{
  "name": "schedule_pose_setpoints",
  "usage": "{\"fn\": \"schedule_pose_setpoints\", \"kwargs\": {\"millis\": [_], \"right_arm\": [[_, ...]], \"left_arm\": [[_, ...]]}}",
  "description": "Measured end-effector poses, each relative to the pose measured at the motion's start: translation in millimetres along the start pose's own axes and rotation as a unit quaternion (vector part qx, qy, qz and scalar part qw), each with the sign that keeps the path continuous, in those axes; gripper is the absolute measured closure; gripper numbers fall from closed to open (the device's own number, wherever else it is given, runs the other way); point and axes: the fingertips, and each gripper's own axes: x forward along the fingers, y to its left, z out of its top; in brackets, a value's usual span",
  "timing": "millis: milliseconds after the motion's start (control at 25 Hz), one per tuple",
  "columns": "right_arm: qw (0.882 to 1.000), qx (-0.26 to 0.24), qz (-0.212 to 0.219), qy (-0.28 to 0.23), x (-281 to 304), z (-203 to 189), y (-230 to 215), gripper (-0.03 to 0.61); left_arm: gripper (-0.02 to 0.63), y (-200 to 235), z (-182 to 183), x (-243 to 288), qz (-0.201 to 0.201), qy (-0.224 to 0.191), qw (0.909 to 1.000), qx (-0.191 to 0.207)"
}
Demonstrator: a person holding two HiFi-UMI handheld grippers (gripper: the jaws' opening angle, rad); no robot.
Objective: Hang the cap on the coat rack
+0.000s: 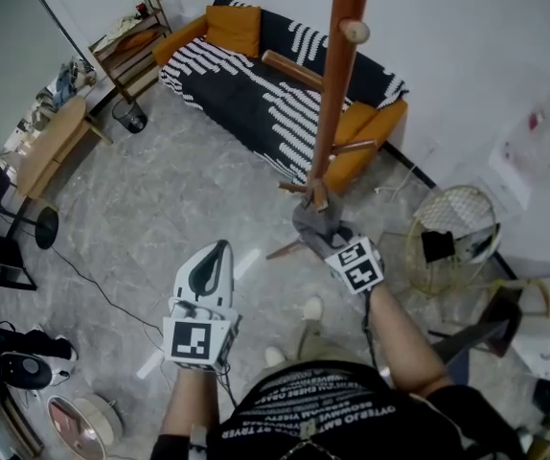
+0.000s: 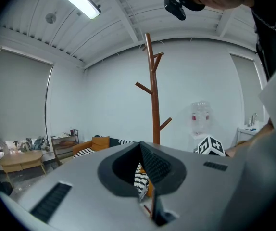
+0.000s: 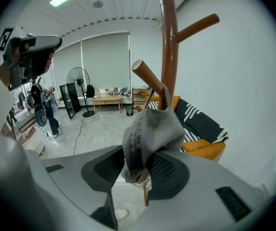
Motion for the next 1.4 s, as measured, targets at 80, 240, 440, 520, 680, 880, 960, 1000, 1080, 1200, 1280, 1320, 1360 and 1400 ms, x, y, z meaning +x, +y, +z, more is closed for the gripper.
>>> {"fn": "schedule_pose_setpoints", "kwargs": {"millis": [80, 240, 440, 520, 680, 880, 960, 1000, 1080, 1200, 1280, 1320, 1360, 1400], "right_arm": [[1.000, 0.004, -0.002, -0.004, -8, -1, 3, 0.440], [1.000, 0.000, -0.027, -0.007, -32, -5, 3, 0.438], [0.996, 0.008, -0.048, -0.073, -87, 16, 13, 0.505], [0.993, 0.008, -0.060, -0.102, -110, 27, 19, 0.557], [0.986, 0.006, -0.066, -0.152, -153, 47, 36, 0.574], [0.979, -0.028, -0.081, -0.185, -205, 69, 62, 0.575], [0.974, -0.030, -0.089, -0.207, -224, 81, 73, 0.576], [0.972, -0.033, -0.091, -0.215, -234, 85, 78, 0.576], [0.970, -0.039, -0.094, -0.223, -250, 90, 88, 0.576], [0.966, -0.045, -0.100, -0.233, -269, 92, 100, 0.576], [0.965, -0.045, -0.103, -0.237, -277, 91, 106, 0.575], [0.964, -0.043, -0.105, -0.238, -280, 91, 110, 0.576], [0.964, -0.042, -0.107, -0.239, -284, 91, 113, 0.575], [0.964, -0.041, -0.108, -0.239, -286, 90, 117, 0.575]], "left_arm": [[0.611, 1, 5, -6, 0.001, -0.004, 1.0000, 0.002], [0.611, -2, 14, -22, -0.003, -0.014, 0.9999, 0.009], [0.612, -9, 25, -44, -0.007, -0.028, 0.9994, 0.020], [0.611, -8, 30, -54, 0.001, -0.037, 0.9991, 0.019], [0.612, -14, 35, -73, 0.007, -0.051, 0.9986, 0.013], [0.612, -27, 41, -97, -0.011, -0.068, 0.9974, 0.022], [0.612, -27, 43, -108, -0.012, -0.071, 0.9971, 0.023], [0.612, -27, 44, -113, -0.013, -0.072, 0.9970, 0.025], [0.612, -28, 47, -125, -0.016, -0.076, 0.9965, 0.029], [0.612, -32, 50, -140, -0.019, -0.083, 0.9958, 0.035], [0.612, -35, 50, -147, -0.020, -0.086, 0.9955, 0.037], [0.612, -36, 50, -151, -0.020, -0.086, 0.9953, 0.038], [0.612, -37, 50, -154, -0.022, -0.087, 0.9952, 0.039], [0.612, -37, 49, -158, -0.023, -0.087, 0.9951, 0.039]]}}
